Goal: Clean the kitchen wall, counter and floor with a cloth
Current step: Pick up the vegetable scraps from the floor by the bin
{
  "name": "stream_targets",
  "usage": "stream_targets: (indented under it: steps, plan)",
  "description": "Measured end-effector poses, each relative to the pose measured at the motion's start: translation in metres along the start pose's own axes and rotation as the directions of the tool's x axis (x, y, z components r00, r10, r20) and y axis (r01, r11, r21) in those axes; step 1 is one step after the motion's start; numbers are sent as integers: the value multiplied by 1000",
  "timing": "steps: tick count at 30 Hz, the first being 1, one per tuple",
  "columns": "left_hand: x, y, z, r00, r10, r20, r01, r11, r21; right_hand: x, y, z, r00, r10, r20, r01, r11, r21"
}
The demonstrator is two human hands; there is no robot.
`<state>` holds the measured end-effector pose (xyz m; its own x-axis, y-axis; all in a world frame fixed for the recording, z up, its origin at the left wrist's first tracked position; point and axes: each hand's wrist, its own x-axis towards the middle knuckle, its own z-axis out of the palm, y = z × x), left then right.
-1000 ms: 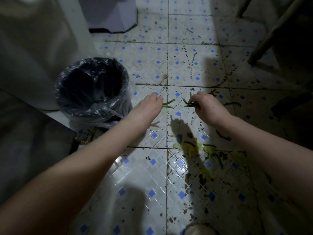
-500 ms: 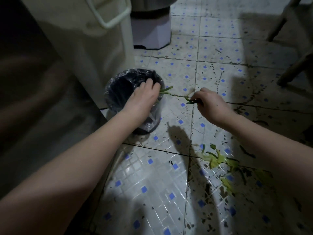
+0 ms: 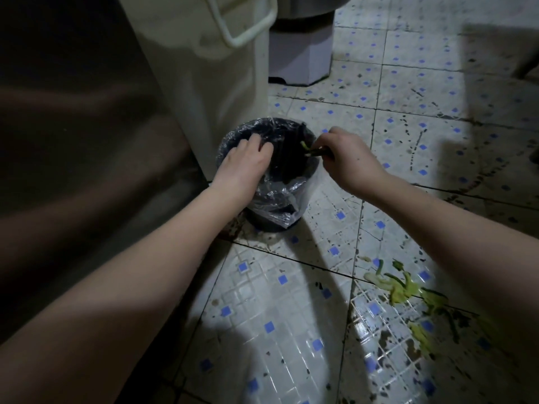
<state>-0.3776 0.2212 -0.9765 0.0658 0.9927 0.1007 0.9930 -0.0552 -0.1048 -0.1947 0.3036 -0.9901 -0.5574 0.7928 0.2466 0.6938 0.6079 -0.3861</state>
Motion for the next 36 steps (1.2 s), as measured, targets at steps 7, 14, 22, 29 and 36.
stream_targets:
  steps: [7,14,22,29,36]
  plan:
    - [-13,-13,6,1000,-6,28,1,985,173,16,-25,17,997,-70,20,70,998,5]
    - [-28,-25,4,998,-53,16,49,976,211,18,-38,30,992,-85,89,91,993,-73]
    - [-28,-11,-2,1000,-22,12,18,973,230,-6,-17,16,994,-84,69,96,979,-181]
    - [-5,35,-9,997,83,12,-83,977,194,-46,25,-13,994,42,105,-11,960,-279]
    - [22,85,-7,974,226,-23,-216,954,207,-98,73,-35,973,189,131,-139,939,-315]
